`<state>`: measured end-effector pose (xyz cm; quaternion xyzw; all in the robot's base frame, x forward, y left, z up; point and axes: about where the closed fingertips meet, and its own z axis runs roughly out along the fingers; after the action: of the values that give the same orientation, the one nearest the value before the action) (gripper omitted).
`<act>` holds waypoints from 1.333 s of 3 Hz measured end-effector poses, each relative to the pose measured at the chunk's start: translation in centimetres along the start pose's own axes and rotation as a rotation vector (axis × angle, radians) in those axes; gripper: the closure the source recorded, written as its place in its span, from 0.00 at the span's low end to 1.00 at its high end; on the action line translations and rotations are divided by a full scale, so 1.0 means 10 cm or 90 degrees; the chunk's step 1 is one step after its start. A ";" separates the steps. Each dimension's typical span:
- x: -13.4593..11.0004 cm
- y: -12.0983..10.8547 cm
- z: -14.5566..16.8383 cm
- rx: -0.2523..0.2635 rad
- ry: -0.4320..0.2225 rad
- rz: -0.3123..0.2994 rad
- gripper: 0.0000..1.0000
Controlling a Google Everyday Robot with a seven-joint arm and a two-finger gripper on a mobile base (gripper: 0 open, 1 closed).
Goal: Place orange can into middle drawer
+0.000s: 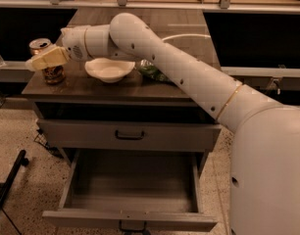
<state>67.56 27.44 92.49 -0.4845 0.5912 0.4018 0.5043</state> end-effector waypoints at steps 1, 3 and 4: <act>-0.09 0.05 0.02 -0.001 -0.010 -0.018 0.25; 0.04 0.20 0.10 -0.002 0.082 -0.036 0.72; 0.09 0.23 0.10 -0.006 0.101 -0.027 0.95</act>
Offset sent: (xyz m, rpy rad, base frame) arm -0.0098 0.0058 0.0030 -0.1494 -0.0578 -0.0136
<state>65.53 28.71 91.39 -0.5297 0.6169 0.3543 0.4619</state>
